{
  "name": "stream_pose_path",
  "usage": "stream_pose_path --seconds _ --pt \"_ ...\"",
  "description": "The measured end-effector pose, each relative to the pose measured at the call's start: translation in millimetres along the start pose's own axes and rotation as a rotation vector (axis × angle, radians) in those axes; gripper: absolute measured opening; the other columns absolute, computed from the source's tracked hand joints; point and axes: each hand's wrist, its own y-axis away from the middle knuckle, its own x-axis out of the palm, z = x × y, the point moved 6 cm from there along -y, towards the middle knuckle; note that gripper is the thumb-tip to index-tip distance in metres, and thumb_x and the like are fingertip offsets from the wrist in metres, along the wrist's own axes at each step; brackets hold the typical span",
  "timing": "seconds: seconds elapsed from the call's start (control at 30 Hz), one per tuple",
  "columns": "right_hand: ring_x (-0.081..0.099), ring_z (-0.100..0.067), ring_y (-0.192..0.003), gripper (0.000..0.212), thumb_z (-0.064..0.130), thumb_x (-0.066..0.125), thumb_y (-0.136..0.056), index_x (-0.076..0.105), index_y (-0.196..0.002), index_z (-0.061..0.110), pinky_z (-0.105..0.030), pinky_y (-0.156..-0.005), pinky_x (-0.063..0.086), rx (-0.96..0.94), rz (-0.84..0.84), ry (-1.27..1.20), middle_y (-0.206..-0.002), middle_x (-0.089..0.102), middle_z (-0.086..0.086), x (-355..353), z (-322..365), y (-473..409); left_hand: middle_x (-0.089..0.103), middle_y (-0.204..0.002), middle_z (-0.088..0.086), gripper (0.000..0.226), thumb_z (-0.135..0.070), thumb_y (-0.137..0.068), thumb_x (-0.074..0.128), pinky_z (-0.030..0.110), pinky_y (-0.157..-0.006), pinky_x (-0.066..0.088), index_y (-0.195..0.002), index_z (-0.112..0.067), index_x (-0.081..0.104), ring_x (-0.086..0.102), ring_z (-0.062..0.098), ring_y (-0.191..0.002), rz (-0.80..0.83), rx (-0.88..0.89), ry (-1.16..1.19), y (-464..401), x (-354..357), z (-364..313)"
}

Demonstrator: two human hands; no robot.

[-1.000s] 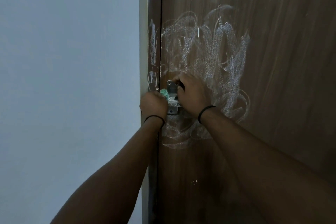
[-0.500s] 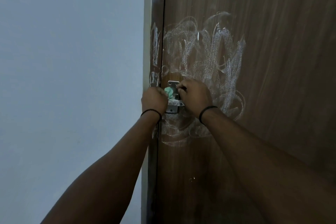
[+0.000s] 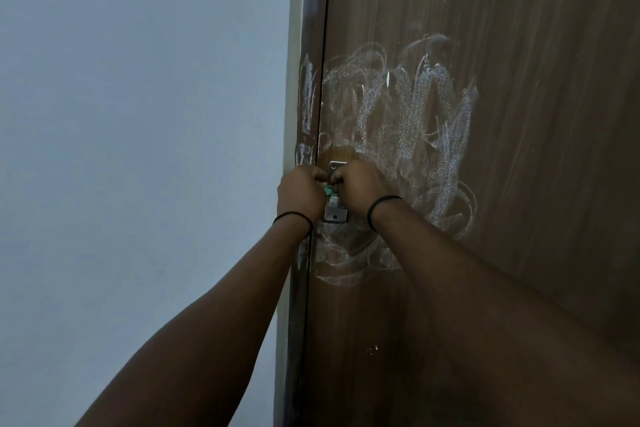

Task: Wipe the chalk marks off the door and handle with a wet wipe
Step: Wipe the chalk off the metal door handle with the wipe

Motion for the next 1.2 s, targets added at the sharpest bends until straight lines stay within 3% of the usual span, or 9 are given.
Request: stream_pose_path --seconds 0.1,0.23,0.5,0.7,0.83,0.93,1.0,1.1,1.2 --pt "0.066 -0.023 -0.095 0.020 0.002 0.066 -0.087 0.077 -0.099 0.014 -0.035 -0.088 0.054 0.035 0.043 -0.036 -0.103 0.073 -0.009 -5.7 -0.6 -4.5 0.073 -0.096 0.004 0.025 -0.001 -0.086 0.058 0.030 -0.080 0.055 -0.091 -0.018 0.076 0.066 0.020 -0.087 0.011 -0.018 0.049 0.9 -2.0 2.0" --pt "0.067 -0.019 -0.088 0.012 0.005 0.071 -0.084 0.079 -0.089 0.014 -0.036 -0.086 0.056 0.032 0.126 -0.063 -0.092 0.075 -0.006 -15.9 -4.1 -3.8 0.071 -0.077 -0.003 0.023 -0.002 -0.083 0.066 0.026 -0.067 0.056 -0.076 -0.022 0.076 0.066 0.012 -0.073 0.064 -0.010 0.115 1.4 -5.7 3.0" --pt "0.066 -0.023 -0.096 0.029 -0.002 0.056 -0.090 0.077 -0.101 0.014 -0.031 -0.087 0.052 0.051 -0.011 -0.094 -0.105 0.073 -0.007 0.4 -6.1 11.3 0.074 -0.084 0.003 0.013 -0.006 -0.083 0.068 0.033 -0.077 0.057 -0.081 -0.015 0.077 0.066 0.018 -0.077 0.061 -0.048 0.092 6.1 -1.5 -0.5" --pt "0.065 -0.013 -0.078 0.014 0.006 0.068 -0.085 0.079 -0.091 0.014 -0.024 -0.073 0.049 -0.039 0.078 -0.084 -0.091 0.076 -0.005 -16.9 -6.5 8.4 0.074 -0.080 0.003 0.009 -0.008 -0.081 0.072 0.029 -0.069 0.059 -0.081 -0.016 0.077 0.068 0.015 -0.071 0.084 -0.045 0.189 13.1 -4.2 7.5" --pt "0.067 -0.020 -0.086 0.022 0.004 0.060 -0.087 0.078 -0.094 0.014 -0.031 -0.080 0.054 -0.067 -0.007 -0.096 -0.094 0.075 -0.006 -6.8 1.7 17.6 0.074 -0.083 0.002 0.009 -0.008 -0.081 0.072 0.032 -0.076 0.059 -0.084 -0.014 0.077 0.069 0.017 -0.077 0.026 -0.109 0.282 20.1 -2.4 13.3" --pt "0.065 -0.017 -0.081 0.017 0.006 0.067 -0.083 0.079 -0.090 0.015 -0.032 -0.077 0.054 -0.108 -0.071 -0.153 -0.090 0.074 -0.004 -5.2 -1.4 25.5 0.075 -0.087 0.001 0.010 -0.010 -0.081 0.074 0.029 -0.078 0.057 -0.089 -0.014 0.078 0.068 0.013 -0.079 -0.004 -0.089 0.280 27.2 -1.3 16.7" --pt "0.062 -0.018 -0.077 0.014 0.005 0.071 -0.077 0.079 -0.083 0.015 -0.033 -0.079 0.052 -0.147 -0.104 -0.143 -0.083 0.072 -0.004 -5.5 -1.6 29.6 0.075 -0.086 0.000 0.010 -0.010 -0.080 0.074 0.026 -0.076 0.056 -0.087 -0.015 0.078 0.068 0.011 -0.078 -0.028 -0.076 0.279 31.2 -0.3 18.9" --pt "0.060 -0.022 -0.080 0.011 0.007 0.073 -0.078 0.078 -0.079 0.017 -0.038 -0.096 0.042 -0.191 -0.114 -0.058 -0.081 0.071 -0.003 -2.5 -1.7 34.3 0.074 -0.083 -0.004 0.008 -0.011 -0.080 0.073 0.019 -0.069 0.051 -0.083 -0.016 0.078 0.065 0.007 -0.074 -0.072 -0.074 0.250 36.3 1.1 19.1" --pt "0.057 -0.024 -0.081 0.010 0.009 0.072 -0.079 0.078 -0.078 0.018 -0.042 -0.094 0.044 -0.161 -0.147 -0.036 -0.079 0.069 -0.003 -1.5 -4.1 36.5 0.073 -0.082 -0.005 0.009 -0.011 -0.081 0.072 0.019 -0.069 0.048 -0.080 -0.018 0.076 0.064 0.007 -0.074 -0.093 -0.067 0.227 38.9 1.6 16.2"
